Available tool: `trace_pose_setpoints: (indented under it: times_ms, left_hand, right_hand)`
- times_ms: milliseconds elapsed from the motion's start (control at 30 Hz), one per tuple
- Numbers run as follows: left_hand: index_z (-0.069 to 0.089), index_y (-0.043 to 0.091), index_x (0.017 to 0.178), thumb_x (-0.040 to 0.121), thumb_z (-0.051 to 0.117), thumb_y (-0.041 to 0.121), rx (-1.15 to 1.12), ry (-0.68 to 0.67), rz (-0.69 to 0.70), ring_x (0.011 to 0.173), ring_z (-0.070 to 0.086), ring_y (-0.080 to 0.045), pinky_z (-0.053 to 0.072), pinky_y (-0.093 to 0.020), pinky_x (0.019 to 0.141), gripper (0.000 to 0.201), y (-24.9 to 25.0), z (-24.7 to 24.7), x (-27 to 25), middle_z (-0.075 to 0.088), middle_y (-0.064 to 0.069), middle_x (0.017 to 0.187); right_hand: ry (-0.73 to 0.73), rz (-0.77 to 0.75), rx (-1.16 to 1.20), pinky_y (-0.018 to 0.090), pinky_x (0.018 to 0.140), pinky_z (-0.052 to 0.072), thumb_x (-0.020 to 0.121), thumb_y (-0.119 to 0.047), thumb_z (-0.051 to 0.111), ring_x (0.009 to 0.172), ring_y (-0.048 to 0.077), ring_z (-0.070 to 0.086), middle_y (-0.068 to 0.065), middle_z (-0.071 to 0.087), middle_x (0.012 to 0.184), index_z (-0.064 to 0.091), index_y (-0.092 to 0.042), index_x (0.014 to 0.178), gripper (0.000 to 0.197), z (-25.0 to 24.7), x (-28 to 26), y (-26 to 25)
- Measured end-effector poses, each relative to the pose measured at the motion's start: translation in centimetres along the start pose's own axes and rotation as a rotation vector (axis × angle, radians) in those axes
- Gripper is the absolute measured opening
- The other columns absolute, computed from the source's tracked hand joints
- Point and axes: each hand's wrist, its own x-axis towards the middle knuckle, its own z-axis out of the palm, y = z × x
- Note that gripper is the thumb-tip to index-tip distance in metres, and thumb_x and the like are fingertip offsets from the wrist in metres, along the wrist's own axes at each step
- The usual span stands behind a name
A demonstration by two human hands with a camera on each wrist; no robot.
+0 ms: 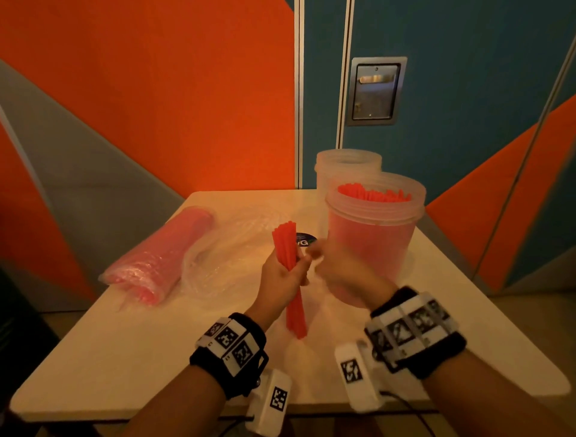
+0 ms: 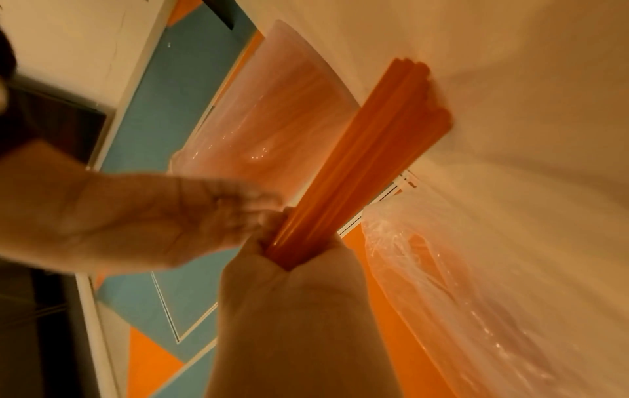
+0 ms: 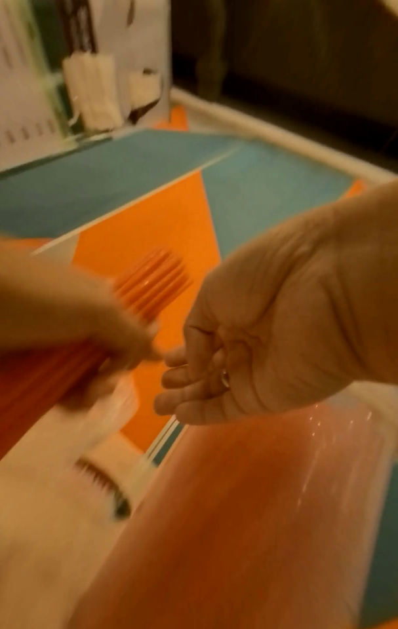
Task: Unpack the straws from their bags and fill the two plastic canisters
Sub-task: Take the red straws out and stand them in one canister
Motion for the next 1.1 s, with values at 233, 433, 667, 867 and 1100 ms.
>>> trace_pose_setpoints:
  times_ms: [233,433,667,867,1100]
  left_hand:
    - [0.052,0.016,0.071,0.084,0.065,0.009,0.093,0.05,0.03,0.045,0.051,-0.009,0.046,-0.027,0.051,0.019,0.5,1.2,-0.8,0.055,-0.004,0.057]
    - [0.056,0.007,0.079,0.092,0.048,-0.006,0.104,0.099,-0.038,0.087,0.049,-0.023,0.039,-0.007,0.061,0.02,-0.8,1.7,-1.5,0.055,-0.001,0.076]
    - [0.063,-0.005,0.1,0.09,0.053,0.017,0.286,0.052,0.153,0.101,0.058,-0.031,0.042,-0.032,0.079,0.026,4.5,2.9,-0.9,0.064,-0.022,0.105]
    - [0.031,0.025,0.05,0.069,0.051,0.025,0.172,0.12,0.426,0.036,0.035,0.005,0.021,-0.017,0.036,0.028,15.8,4.8,3.2,0.034,0.012,0.042]
    - [0.043,0.011,0.055,0.078,0.061,0.007,0.005,0.114,0.573,0.04,0.043,0.003,0.023,-0.011,0.04,0.029,21.7,8.8,8.2,0.038,-0.001,0.048]
  right_hand:
    - [0.084,-0.314,-0.144,0.034,0.087,0.044,0.098,-0.034,0.038,0.104,0.022,0.055,0.005,0.06,0.114,0.056,-0.013,0.118,0.034,-4.3,-1.0,-8.2]
    - [0.113,-0.414,-0.702,0.035,0.072,0.038,0.093,-0.012,0.042,0.103,0.035,0.054,0.015,0.056,0.113,0.053,-0.004,0.114,0.025,0.6,-2.2,-7.0]
    - [0.293,-0.297,-0.79,0.031,0.067,0.038,0.095,-0.013,0.043,0.1,0.027,0.061,0.009,0.062,0.11,0.063,-0.008,0.106,0.024,-3.3,-2.3,-7.9]
    - [0.603,-0.415,-0.77,0.037,0.069,0.038,0.093,-0.014,0.045,0.098,0.034,0.059,0.016,0.057,0.099,0.059,-0.004,0.105,0.021,-13.5,-3.3,-12.6]
    - [0.862,-0.427,-0.802,0.034,0.067,0.031,0.094,-0.014,0.041,0.083,0.031,0.046,0.012,0.041,0.085,0.053,-0.009,0.088,0.015,-20.4,-3.8,-14.0]
